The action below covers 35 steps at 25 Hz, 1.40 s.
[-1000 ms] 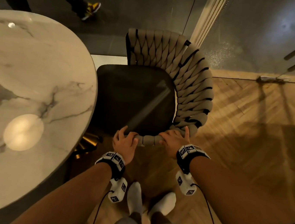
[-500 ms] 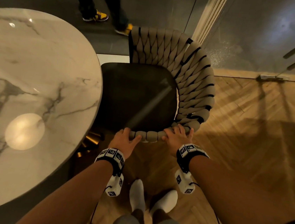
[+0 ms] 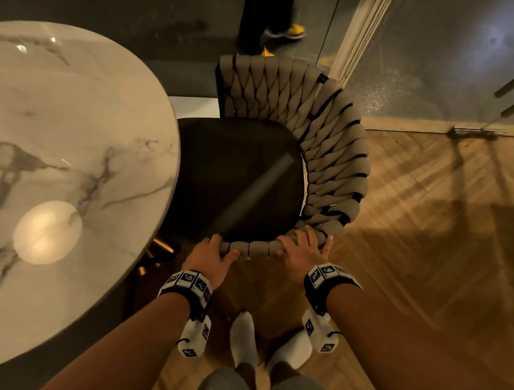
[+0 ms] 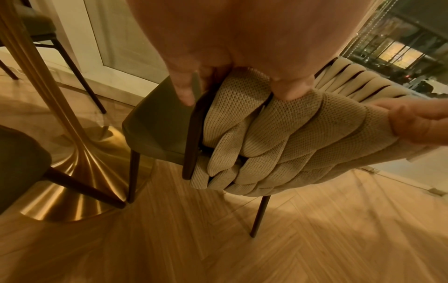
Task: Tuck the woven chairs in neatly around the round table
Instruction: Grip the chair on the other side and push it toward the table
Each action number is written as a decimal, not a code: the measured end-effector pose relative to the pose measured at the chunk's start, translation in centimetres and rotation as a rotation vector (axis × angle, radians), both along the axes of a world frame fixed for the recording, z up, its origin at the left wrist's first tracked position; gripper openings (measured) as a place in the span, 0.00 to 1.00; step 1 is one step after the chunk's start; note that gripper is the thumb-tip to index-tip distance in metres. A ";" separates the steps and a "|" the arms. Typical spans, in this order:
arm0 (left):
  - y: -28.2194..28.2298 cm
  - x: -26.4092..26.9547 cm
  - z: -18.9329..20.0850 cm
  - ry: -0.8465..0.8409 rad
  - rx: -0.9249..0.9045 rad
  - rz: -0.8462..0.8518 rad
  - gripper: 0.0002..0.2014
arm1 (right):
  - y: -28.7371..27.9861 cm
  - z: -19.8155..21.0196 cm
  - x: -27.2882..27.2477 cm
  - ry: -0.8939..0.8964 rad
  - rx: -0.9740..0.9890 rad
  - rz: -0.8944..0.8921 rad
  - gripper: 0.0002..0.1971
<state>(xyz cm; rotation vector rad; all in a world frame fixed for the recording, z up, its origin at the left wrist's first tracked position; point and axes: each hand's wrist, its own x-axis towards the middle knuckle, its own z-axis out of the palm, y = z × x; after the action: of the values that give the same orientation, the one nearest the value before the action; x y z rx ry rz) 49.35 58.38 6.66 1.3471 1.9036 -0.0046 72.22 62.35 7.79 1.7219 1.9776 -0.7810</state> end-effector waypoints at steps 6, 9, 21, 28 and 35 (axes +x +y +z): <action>0.5 -0.2 0.7 0.065 -0.064 -0.084 0.25 | 1.5 1.8 -0.2 0.025 -0.064 -0.143 0.29; 0.6 -0.2 1.2 0.080 -0.097 -0.107 0.24 | 0.3 3.1 0.2 0.057 0.131 -0.484 0.58; 1.5 -0.2 1.1 0.147 -0.175 -0.231 0.30 | 2.4 2.4 2.1 -0.010 -0.197 -0.613 0.72; 1.1 -0.3 1.6 0.081 -0.175 -0.153 0.26 | 1.8 1.8 2.2 0.036 -0.155 -0.642 0.70; 0.2 0.1 1.9 0.061 -0.183 -0.101 0.30 | 1.5 1.6 2.3 0.045 -0.149 -0.635 0.70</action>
<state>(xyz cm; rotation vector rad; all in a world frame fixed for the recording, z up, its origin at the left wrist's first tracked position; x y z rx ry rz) 49.41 58.58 8.60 1.3295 1.8345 -0.2669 74.55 63.81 9.40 2.2730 1.3404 -1.1402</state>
